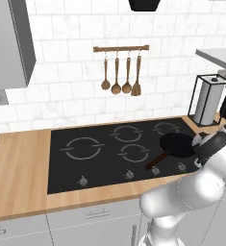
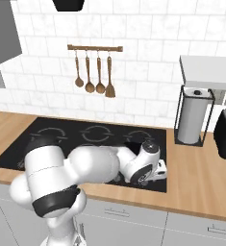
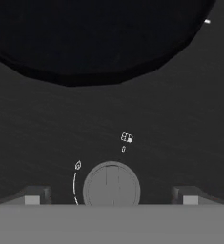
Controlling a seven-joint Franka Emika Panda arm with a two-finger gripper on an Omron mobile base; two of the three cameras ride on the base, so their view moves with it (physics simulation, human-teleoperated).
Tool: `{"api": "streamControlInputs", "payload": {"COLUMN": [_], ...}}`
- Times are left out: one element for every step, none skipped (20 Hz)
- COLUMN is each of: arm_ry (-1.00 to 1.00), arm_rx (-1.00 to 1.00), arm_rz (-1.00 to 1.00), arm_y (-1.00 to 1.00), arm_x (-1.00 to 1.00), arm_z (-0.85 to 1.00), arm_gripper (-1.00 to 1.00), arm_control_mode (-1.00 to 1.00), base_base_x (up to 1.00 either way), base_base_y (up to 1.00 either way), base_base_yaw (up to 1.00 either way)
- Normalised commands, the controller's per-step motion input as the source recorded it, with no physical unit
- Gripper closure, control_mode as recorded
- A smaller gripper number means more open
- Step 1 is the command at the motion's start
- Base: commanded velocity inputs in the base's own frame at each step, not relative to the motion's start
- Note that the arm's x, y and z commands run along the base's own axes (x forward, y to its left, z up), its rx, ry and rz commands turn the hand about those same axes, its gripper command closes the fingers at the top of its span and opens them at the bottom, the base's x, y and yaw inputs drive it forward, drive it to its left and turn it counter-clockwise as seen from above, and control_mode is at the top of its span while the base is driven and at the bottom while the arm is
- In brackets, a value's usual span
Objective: Turn off the front right burner of the stove.
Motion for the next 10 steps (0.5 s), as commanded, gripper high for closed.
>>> {"api": "streamControlInputs", "payload": {"arm_ry": [0.00, 0.00, 0.00, 0.00, 0.00, 0.00, 0.00, 0.00, 0.00, 0.00], "arm_rx": [0.00, 0.00, 0.00, 0.00, 0.00, 0.00, 0.00, 0.00, 0.00, 0.00], "arm_rz": [0.00, 0.00, 0.00, 0.00, 0.00, 0.00, 0.00, 0.00, 0.00, 0.00], "arm_y": [0.00, -0.01, 0.00, 0.00, 0.00, 0.00, 0.00, 0.00, 0.00, 0.00], "arm_x": [0.16, 0.08, 0.04, 0.00, 0.00, 0.00, 0.00, 0.00, 0.00, 0.00], "arm_z": [-0.05, -0.04, -0.01, 0.00, 0.00, 0.00, 0.00, 0.00, 0.00, 0.00], "arm_gripper": [-1.00, -1.00, -1.00, 1.00, 1.00, 1.00, 1.00, 1.00, 1.00, 1.00], "arm_control_mode": [-1.00, -1.00, -1.00, -1.00, -1.00, -1.00, -1.00, -1.00, -1.00, -1.00], "base_base_x": [0.00, 0.00, 0.00, 0.00, 0.00, 0.00, 0.00, 0.00, 0.00, 0.00], "base_base_y": [0.00, 0.00, 0.00, 0.00, 0.00, 0.00, 0.00, 0.00, 0.00, 0.00], "base_base_yaw": [0.00, 0.00, 0.00, 0.00, 0.00, 0.00, 0.00, 0.00, 0.00, 0.00]}}
